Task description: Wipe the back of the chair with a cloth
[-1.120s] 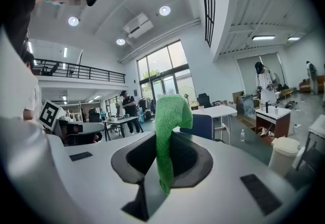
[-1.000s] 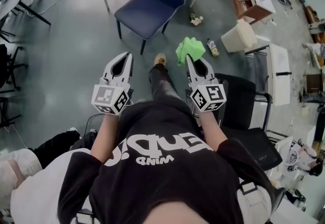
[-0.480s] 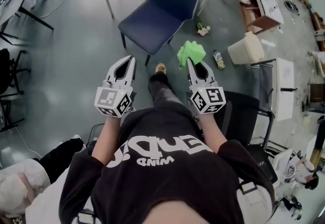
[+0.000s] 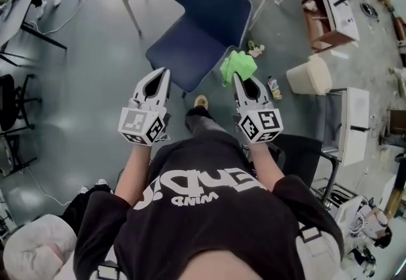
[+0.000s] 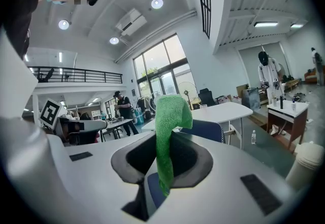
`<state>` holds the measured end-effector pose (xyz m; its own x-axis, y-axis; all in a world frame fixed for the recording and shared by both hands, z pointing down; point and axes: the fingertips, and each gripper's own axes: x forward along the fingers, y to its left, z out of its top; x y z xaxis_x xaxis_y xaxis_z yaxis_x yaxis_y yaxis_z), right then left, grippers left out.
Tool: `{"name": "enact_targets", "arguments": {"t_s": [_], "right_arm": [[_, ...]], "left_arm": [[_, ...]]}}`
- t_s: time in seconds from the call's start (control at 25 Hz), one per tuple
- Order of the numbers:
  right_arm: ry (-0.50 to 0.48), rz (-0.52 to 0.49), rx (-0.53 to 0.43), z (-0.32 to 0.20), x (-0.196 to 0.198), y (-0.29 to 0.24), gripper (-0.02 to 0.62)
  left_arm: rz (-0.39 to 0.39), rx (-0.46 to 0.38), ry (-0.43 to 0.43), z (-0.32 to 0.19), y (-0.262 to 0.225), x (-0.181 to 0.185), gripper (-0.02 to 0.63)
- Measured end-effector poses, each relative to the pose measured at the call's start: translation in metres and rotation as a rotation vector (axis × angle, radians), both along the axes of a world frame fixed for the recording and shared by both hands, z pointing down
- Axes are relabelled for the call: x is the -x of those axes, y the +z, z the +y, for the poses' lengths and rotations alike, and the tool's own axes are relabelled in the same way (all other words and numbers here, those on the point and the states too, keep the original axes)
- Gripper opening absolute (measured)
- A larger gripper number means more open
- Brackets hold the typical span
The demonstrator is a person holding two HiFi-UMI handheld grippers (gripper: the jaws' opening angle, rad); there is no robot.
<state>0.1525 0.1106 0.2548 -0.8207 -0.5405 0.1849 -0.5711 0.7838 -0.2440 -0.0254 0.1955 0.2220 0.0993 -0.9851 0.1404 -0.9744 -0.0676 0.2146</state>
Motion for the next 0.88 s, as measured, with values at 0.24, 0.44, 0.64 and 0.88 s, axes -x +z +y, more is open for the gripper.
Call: {"name": "enact_targets", "arguments": {"t_s": [0.24, 0.44, 0.64, 0.88], "right_arm": [[0.019, -0.013, 0.003, -0.068, 0.014, -0.007, 0.057], [0.047, -0.011, -0.003, -0.108, 0.019, -0.008, 0.057], [0.098, -0.003, 0.009, -0.123, 0.032, -0.009, 0.057], [0.207, 0.005, 0.018, -0.134, 0.048, -0.005, 0.057]], "left_arm": [[-0.008, -0.001, 0.017, -0.075, -0.009, 0.016, -0.005], [-0.018, -0.010, 0.040, -0.118, -0.012, 0.026, -0.005], [-0.014, -0.004, 0.090, -0.141, -0.016, 0.046, -0.005], [-0.009, 0.007, 0.220, -0.182, -0.011, 0.060, -0.005]]}}
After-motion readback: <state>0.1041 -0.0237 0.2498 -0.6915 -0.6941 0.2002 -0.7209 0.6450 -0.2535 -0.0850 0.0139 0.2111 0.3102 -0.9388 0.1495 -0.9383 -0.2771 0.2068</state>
